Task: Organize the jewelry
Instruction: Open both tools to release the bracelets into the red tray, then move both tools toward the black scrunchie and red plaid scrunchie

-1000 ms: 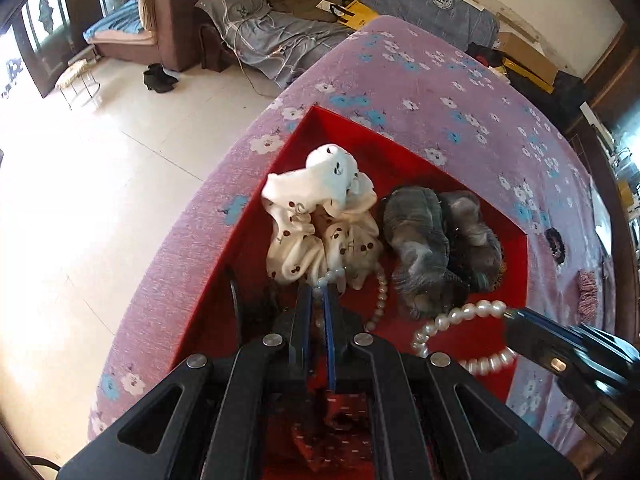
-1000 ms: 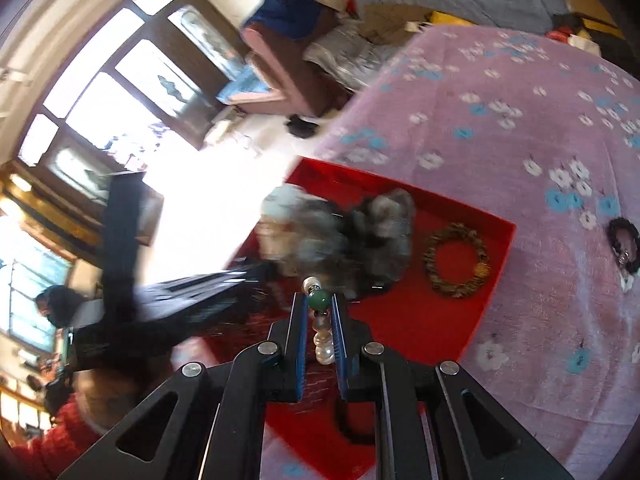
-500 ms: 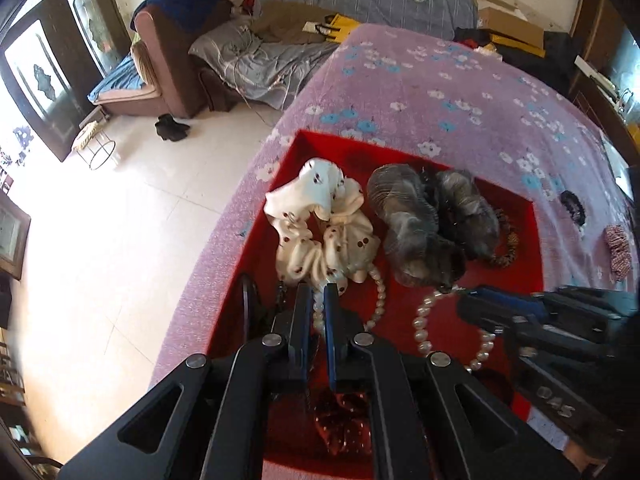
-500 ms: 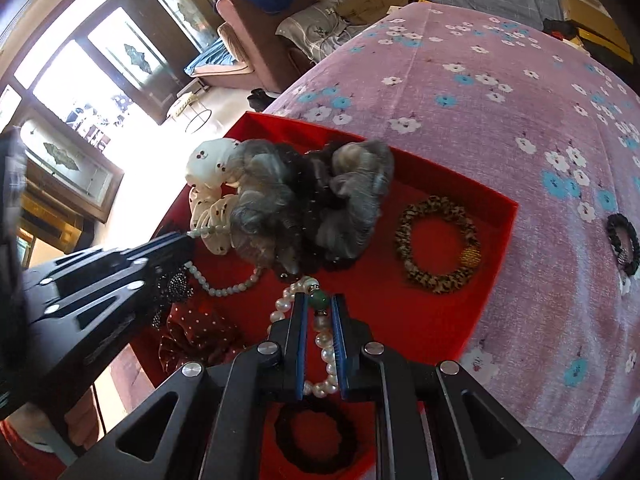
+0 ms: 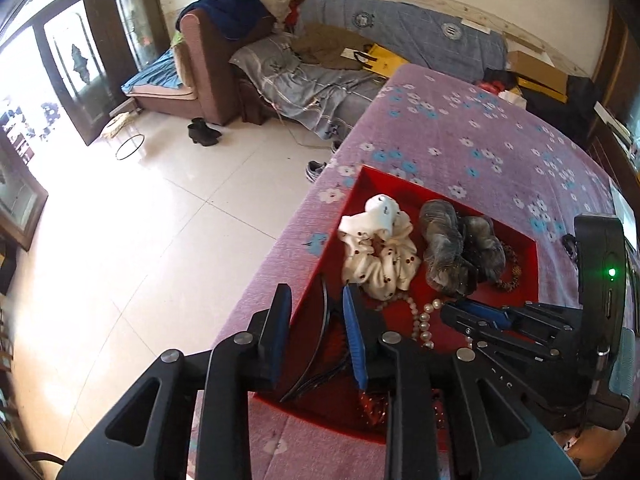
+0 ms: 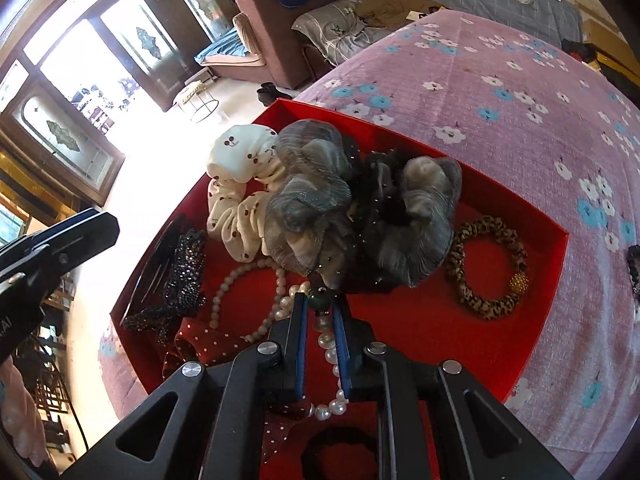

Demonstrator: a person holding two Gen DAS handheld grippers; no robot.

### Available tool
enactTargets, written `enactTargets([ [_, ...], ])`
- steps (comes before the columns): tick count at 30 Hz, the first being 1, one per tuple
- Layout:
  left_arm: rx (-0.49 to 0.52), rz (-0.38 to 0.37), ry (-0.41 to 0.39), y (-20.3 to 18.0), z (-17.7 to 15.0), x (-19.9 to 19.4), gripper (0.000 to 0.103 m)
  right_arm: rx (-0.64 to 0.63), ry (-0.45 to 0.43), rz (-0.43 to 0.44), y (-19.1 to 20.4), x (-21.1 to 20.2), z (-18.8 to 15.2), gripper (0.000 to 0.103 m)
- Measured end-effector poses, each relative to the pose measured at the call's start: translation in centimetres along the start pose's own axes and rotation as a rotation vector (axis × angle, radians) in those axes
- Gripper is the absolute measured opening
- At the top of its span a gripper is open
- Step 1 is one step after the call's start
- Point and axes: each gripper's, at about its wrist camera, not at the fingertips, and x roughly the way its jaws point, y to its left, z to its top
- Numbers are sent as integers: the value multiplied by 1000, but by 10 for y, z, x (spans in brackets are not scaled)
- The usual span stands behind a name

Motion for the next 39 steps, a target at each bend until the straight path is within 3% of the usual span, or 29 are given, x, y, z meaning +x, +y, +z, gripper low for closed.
enactTargets([
  [3,-10,14,-4,1,-2,-4,31,7,-15,1,0,-4,0,27],
  [17,21,69,-52,-26,-5,-31,41,-22,-126,-2,1,-68,-22,34],
  [26,79,88,-102,-68,-16,-63,48,-9,-182,-25,-16,-115,-61,38],
  [39,136,73,-114,-136,-39,-90,49,45,-195,-64,-67,-161,-122,41],
])
